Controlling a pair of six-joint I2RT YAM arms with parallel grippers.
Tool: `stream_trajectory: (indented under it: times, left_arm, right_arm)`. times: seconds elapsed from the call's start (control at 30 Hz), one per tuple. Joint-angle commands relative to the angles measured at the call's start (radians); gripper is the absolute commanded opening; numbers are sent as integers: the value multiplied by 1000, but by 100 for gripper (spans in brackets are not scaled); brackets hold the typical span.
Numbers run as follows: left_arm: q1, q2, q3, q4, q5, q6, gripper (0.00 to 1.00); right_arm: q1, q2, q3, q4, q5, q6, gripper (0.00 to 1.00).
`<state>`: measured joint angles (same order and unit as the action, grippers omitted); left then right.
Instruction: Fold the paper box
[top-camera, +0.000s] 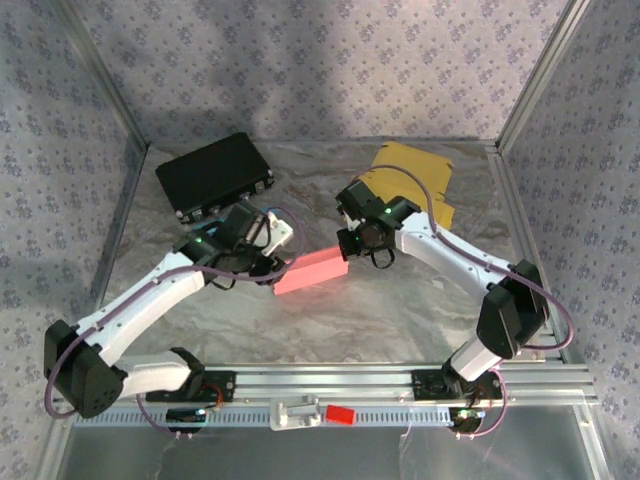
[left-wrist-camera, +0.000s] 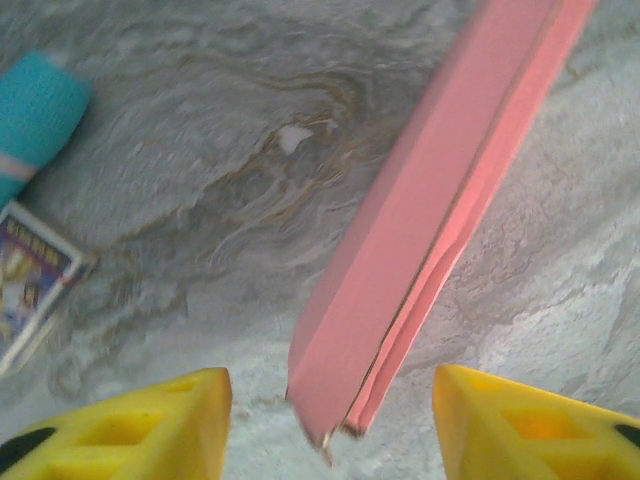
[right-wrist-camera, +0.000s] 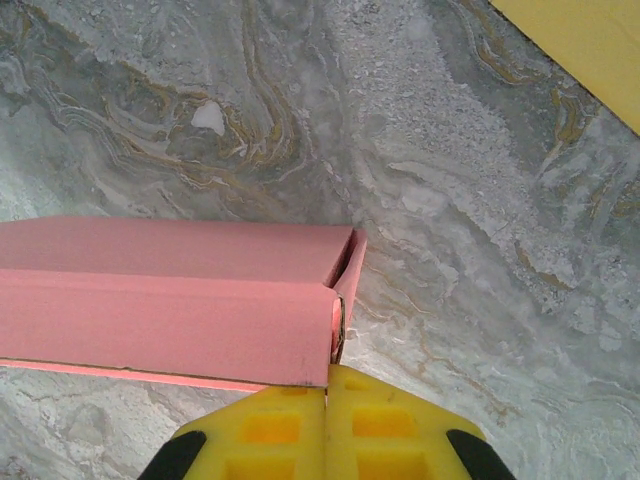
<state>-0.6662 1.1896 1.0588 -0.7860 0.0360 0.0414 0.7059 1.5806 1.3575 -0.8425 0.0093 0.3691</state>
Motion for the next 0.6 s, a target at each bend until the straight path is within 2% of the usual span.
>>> stream_trajectory:
  times: [0.0,0.07,0.13,0.37,0.57]
  left_arm:
    - [31,-33,51,-142,29,-150,47]
    - [47,-33,61,-198,42,-184,41]
    - [62,-32,67,-233,35,-196,40]
    - [112,3,91,-212,117,-233,32]
    - [112,30,85,-171,86,-206,30]
  right_arm:
    - [5,26,50,-49,19,37,0]
    - [5,33,60,-51,14,42,0]
    - [6,39,69,-53,10,43,0]
    - [1,67,98,-85,1,58,0]
    - [-2,80,109,-86,-7,66,0]
